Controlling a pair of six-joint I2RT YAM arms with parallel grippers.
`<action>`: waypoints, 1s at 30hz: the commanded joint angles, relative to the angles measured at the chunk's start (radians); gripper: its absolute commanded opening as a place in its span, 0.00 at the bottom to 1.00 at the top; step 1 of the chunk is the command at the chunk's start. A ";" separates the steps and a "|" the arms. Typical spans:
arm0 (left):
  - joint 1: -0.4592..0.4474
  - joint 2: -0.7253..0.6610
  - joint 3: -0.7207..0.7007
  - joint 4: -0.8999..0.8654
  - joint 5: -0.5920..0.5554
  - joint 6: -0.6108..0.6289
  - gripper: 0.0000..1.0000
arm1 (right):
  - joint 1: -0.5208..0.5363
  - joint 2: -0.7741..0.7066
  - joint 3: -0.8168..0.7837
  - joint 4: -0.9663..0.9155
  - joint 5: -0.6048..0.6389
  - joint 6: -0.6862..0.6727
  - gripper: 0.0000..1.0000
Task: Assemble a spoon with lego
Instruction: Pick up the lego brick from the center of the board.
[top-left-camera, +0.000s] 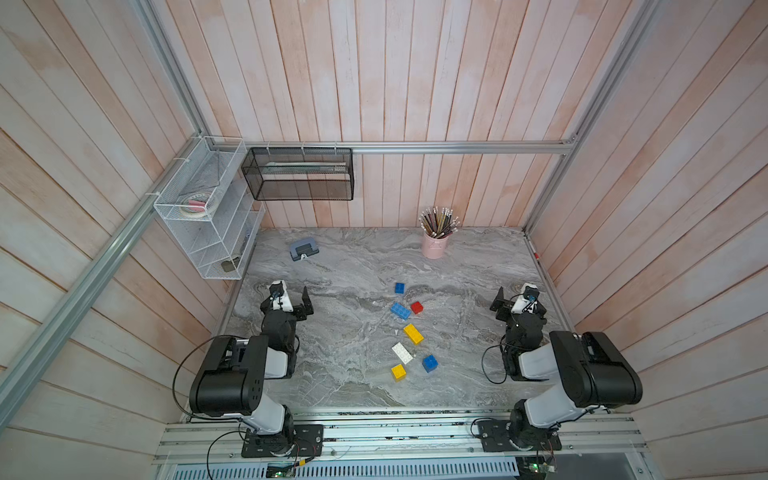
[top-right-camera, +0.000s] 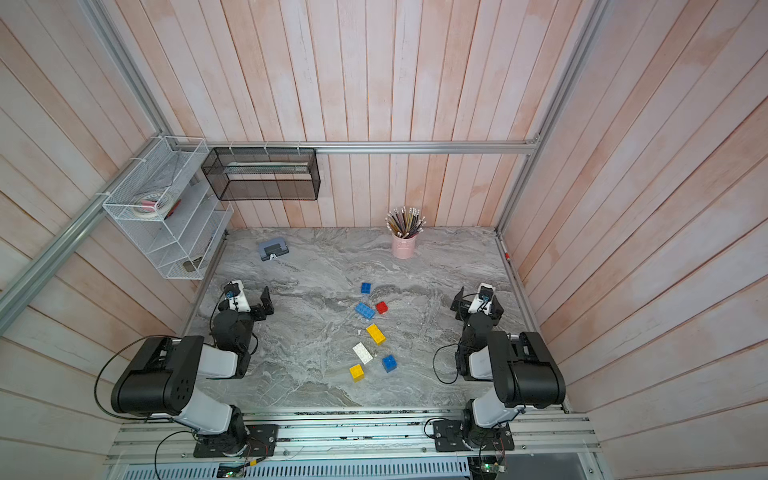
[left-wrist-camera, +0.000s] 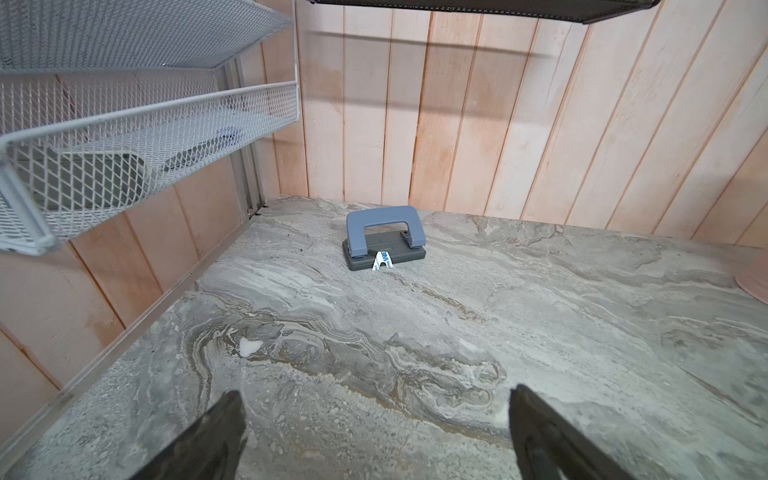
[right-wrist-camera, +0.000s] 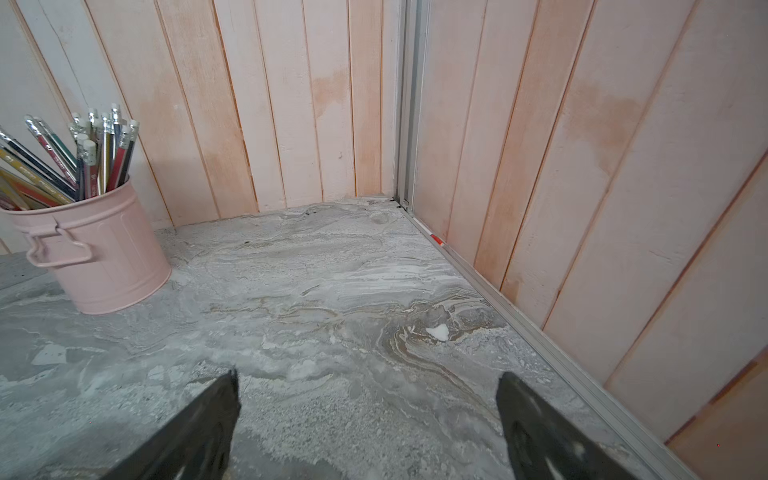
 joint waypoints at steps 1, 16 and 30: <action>-0.005 -0.001 0.007 0.006 -0.008 0.004 1.00 | -0.004 0.004 0.006 0.010 0.004 0.012 0.98; -0.005 -0.001 0.008 0.004 -0.008 0.004 1.00 | -0.004 0.004 0.005 0.010 0.005 0.012 0.98; -0.299 -0.402 0.228 -0.724 -0.301 -0.028 1.00 | 0.366 -0.398 0.156 -0.525 0.298 -0.129 0.96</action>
